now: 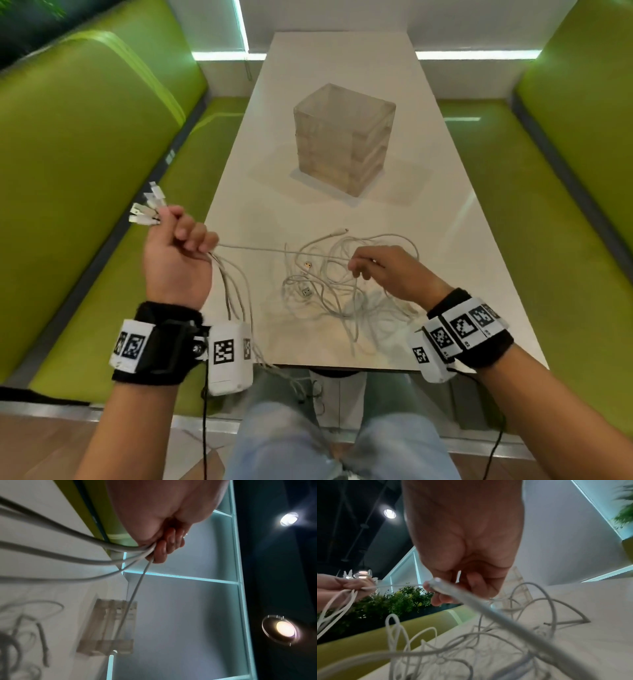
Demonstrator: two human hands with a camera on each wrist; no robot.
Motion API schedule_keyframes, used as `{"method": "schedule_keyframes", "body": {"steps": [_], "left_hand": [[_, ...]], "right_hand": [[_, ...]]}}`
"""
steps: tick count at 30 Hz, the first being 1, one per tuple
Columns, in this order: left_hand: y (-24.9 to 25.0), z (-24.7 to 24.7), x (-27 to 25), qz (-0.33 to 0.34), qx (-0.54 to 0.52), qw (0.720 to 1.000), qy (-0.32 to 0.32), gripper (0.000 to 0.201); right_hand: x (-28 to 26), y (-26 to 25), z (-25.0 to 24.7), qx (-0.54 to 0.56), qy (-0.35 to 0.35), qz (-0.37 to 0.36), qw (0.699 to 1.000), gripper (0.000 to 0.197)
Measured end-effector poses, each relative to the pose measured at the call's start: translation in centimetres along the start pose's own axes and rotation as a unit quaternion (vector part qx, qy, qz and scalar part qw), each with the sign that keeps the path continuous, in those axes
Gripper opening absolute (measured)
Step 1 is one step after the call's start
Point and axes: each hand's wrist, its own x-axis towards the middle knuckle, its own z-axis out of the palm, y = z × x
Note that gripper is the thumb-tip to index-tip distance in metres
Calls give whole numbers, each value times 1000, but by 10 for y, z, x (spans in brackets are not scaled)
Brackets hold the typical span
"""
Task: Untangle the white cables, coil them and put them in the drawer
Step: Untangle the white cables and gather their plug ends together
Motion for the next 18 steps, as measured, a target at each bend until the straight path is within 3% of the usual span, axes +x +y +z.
{"method": "schedule_keyframes", "body": {"steps": [4,7,9,12,16,18], "left_hand": [[-21,10,-16,-32,199,980,4,20],[-52,25,-42,-81,363,923,-94,10],[-66,35,-57,-118,375,906,-158,17],[-74,49,-69,-101,310,928,-183,18],[-76,51,-71,-90,234,960,-127,22],[-73,47,-66,-83,195,973,-93,20]], "right_hand": [[3,-21,-8,64,65,-29,995,21],[5,-45,-7,93,62,-75,991,21],[6,-53,-1,82,44,-92,991,18],[5,-55,4,59,27,-101,993,19],[3,-61,4,16,14,-111,994,24],[4,-57,3,-75,-14,-107,991,23]]}}
